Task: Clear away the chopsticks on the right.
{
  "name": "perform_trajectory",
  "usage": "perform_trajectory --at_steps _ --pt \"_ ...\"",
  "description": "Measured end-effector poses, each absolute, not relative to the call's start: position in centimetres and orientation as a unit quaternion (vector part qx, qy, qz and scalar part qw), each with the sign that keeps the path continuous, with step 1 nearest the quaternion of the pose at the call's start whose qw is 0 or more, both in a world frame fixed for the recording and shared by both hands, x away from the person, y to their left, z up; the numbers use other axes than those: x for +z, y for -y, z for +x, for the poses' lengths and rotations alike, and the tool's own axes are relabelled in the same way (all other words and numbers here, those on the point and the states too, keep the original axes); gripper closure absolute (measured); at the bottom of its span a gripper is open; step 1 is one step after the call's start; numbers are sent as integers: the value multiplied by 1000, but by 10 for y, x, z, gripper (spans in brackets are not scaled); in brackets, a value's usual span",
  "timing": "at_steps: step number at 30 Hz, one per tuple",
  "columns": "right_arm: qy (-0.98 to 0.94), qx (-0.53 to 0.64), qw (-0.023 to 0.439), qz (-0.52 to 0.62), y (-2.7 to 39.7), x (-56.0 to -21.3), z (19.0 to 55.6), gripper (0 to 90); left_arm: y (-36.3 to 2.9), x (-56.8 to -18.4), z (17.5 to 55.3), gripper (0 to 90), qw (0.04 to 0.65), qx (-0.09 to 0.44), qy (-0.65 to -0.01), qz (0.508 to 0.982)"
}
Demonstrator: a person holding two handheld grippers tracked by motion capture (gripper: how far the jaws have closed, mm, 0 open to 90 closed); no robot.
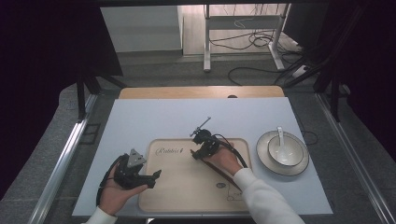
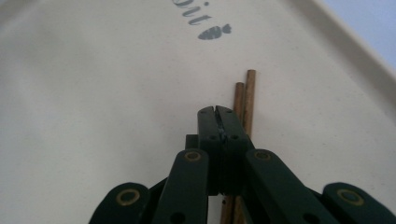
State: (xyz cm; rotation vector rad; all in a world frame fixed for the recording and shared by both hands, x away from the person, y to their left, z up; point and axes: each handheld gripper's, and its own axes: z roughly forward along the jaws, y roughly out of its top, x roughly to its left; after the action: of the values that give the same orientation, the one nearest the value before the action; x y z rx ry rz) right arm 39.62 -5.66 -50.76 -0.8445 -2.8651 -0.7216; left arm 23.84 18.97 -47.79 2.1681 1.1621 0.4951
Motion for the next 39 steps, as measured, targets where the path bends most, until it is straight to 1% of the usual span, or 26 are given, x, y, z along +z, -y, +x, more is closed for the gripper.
perform_trajectory --at_steps 2,4,7,16,20,28,32,35,39 --pt "931 -234 31 -277 59 -508 398 887 -190 -478 239 154 311 188 -440 821" --pt "931 -224 9 -287 64 -505 401 888 -191 -478 239 154 311 189 -441 821" --pt "930 -217 -2 -298 70 -504 403 888 -190 -478 238 154 311 189 -439 822" --pt "916 -199 -36 -347 111 -500 410 889 -190 -477 238 154 312 190 -438 821" --pt "912 -181 -56 -363 130 -497 407 889 -189 -476 238 154 312 191 -438 821" --pt "900 -162 -74 -399 162 -494 403 889 -188 -476 239 154 310 190 -436 823" --pt "897 -158 -81 -406 169 -493 399 889 -188 -476 240 154 313 191 -435 822" --pt "897 -178 -86 -396 172 -489 394 889 -188 -477 241 154 312 189 -435 823" --pt "898 -232 -89 -363 173 -473 379 888 -190 -476 240 154 314 191 -437 821"
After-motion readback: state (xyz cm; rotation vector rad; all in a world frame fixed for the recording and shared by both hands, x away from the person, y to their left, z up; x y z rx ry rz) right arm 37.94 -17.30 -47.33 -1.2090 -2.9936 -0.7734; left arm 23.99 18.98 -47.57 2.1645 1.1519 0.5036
